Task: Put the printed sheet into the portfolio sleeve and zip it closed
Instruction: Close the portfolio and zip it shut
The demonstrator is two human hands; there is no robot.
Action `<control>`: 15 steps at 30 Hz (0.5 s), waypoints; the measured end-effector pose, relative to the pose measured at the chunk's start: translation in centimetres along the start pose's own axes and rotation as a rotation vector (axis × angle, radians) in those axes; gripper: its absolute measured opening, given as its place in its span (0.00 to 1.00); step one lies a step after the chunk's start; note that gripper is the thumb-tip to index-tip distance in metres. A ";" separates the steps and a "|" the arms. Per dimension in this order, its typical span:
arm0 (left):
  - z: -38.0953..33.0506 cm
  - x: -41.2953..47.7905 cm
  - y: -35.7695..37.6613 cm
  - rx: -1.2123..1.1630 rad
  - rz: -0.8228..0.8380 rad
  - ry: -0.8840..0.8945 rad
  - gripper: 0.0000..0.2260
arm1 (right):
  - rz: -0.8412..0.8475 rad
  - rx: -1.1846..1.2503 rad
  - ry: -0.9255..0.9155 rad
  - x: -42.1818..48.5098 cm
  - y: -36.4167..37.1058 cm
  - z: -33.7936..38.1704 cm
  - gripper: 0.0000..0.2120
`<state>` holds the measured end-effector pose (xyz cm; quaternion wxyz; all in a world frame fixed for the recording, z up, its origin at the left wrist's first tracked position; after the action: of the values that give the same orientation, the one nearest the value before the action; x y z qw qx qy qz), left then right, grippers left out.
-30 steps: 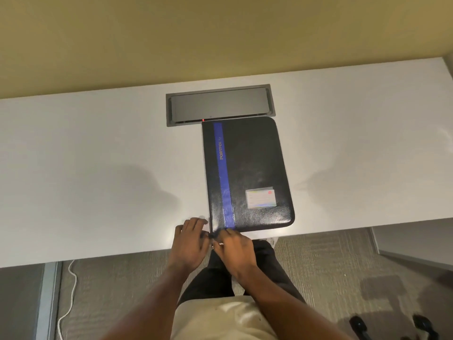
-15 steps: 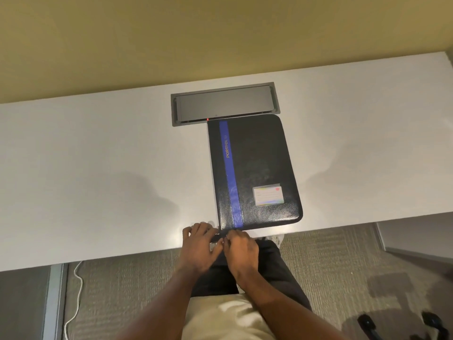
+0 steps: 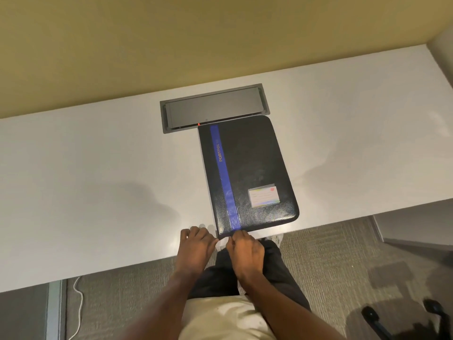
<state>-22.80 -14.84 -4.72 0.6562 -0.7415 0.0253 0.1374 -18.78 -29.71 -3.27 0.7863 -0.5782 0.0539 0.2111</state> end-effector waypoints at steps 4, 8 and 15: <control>0.0 0.0 0.0 0.025 -0.001 0.019 0.19 | -0.030 -0.040 0.022 0.3 -0.4 -2.2 0.10; 0.0 0.3 -0.1 0.020 -0.016 0.059 0.19 | -0.046 -0.029 0.106 0.1 -1.6 -5.2 0.08; 0.0 0.4 -0.8 -0.034 -0.020 0.100 0.17 | -0.122 0.144 0.239 -0.1 -3.6 -9.3 0.07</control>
<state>-22.27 -14.67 -4.09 0.6427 -0.7588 0.0485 0.0941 -15.96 -39.22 -3.07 0.8252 -0.5433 0.1270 0.0879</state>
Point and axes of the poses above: each hand's wrist, its own x-axis towards the middle knuckle, its own y-axis out of the palm, z = x × y, the point moved 5 cm from there along x, towards the middle knuckle, and after that the axes turned 7 degrees about -y, right-handed, at the moved point
